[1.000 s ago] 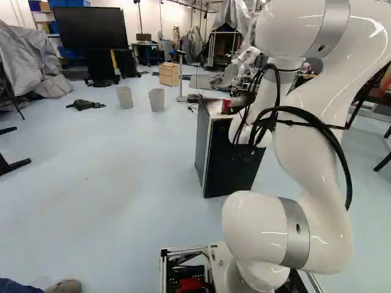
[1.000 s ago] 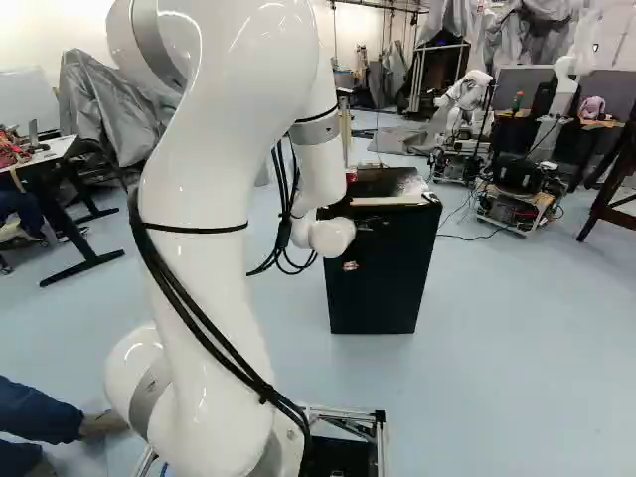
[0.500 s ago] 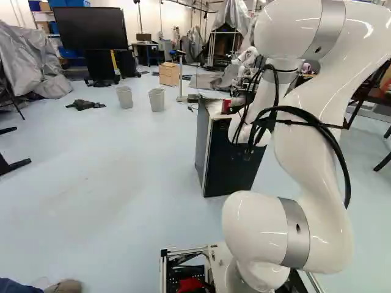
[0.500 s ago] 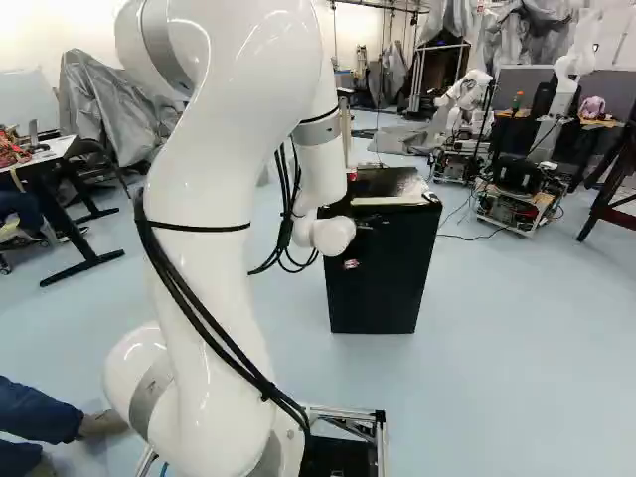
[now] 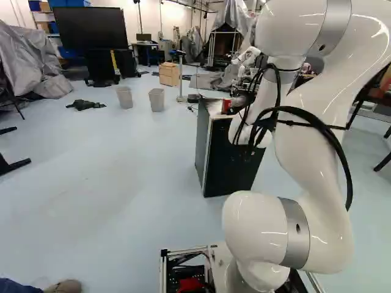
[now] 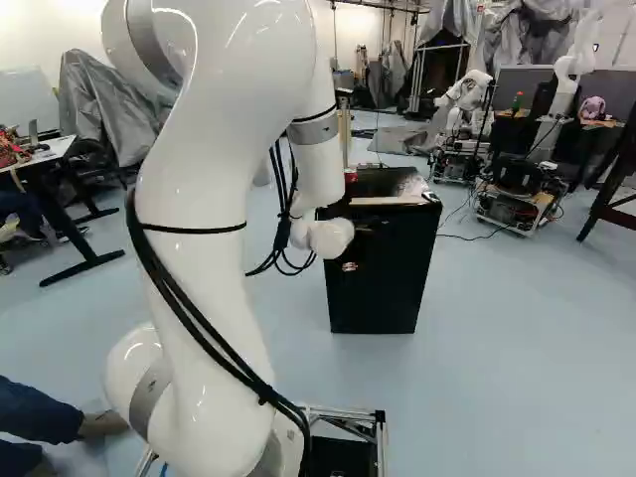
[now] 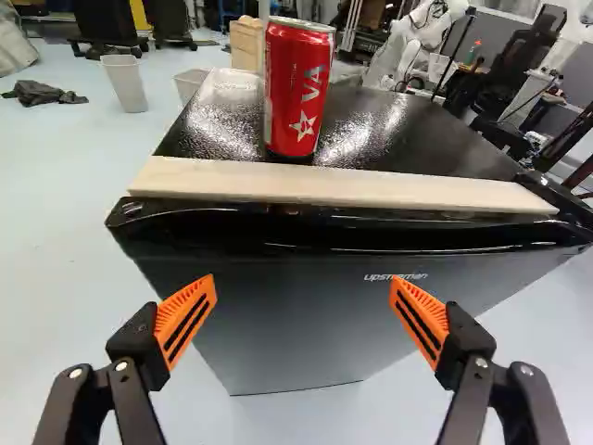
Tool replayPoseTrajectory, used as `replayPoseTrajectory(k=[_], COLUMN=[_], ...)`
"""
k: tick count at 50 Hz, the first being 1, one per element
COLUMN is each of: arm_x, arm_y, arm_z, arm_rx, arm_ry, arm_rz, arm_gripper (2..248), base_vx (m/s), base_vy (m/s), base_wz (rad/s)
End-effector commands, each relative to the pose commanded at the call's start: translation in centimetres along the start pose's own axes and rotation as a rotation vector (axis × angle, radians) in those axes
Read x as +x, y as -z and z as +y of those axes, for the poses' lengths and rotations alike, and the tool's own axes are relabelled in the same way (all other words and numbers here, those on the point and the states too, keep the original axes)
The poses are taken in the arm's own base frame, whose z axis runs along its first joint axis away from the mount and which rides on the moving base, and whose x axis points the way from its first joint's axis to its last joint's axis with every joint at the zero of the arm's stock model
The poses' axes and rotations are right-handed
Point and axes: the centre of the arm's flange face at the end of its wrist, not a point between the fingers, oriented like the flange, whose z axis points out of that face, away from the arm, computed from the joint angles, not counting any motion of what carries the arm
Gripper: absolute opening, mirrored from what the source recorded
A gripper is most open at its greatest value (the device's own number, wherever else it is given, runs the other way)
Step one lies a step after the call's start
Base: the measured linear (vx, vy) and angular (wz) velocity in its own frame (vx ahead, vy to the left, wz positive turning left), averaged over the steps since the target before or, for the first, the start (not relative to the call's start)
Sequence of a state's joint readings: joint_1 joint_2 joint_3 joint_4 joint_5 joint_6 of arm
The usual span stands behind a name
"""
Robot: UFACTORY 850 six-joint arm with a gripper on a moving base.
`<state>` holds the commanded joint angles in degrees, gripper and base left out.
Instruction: Grab a drink from the fridge
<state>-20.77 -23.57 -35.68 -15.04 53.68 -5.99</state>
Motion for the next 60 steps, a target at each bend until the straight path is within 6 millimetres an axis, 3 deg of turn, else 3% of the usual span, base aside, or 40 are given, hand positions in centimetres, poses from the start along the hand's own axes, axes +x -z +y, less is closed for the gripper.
replayPoseTrajectory(k=[17,60], arm_x=[0.0,0.6], arm_y=[0.1,-1.8], arm_z=[0.0,0.0], arm_rx=[0.0,0.007], arm_ry=[0.0,0.007], arm_rz=[-0.001,0.013], arm_gripper=[247,247], base_vx=[0.0,0.0], base_vy=[0.0,0.0], base_wz=[0.0,0.0])
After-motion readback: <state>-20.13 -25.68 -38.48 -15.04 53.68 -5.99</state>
